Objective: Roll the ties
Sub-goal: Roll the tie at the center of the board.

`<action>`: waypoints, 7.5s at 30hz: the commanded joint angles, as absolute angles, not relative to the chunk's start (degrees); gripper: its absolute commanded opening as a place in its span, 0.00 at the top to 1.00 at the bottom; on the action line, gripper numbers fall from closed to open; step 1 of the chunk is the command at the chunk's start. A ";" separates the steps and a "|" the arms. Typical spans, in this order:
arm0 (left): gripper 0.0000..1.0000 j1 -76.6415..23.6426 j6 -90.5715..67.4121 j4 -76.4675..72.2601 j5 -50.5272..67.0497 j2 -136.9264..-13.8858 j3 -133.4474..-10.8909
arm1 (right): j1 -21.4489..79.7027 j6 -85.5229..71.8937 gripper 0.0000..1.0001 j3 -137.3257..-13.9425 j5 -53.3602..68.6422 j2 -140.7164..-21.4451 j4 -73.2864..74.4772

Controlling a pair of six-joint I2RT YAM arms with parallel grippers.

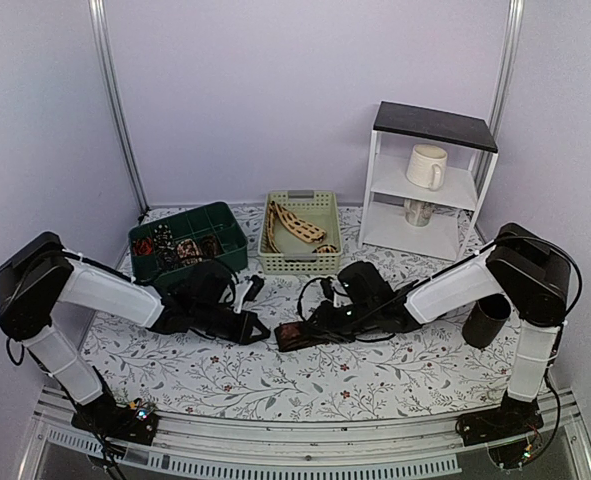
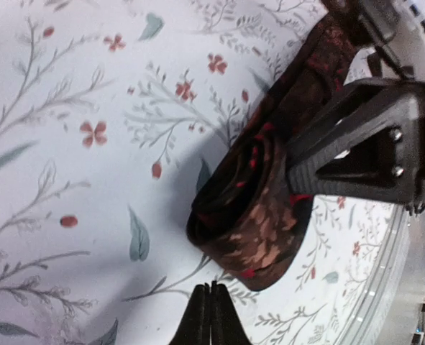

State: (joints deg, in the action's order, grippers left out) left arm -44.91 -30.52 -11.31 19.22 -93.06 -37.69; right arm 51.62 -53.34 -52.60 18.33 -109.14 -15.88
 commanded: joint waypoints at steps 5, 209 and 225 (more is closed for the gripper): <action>1.00 -44.69 -32.47 -16.52 20.85 -95.18 -34.33 | 52.03 -56.76 0.78 -54.43 16.89 -111.27 -12.99; 0.33 -51.59 20.84 -18.55 17.21 -104.89 -47.60 | 44.74 -50.44 0.78 -47.28 23.80 -106.27 -13.91; 0.78 -45.68 1.09 -14.11 13.36 -97.25 -40.75 | 44.74 -47.52 0.77 -55.59 26.17 -112.29 -9.42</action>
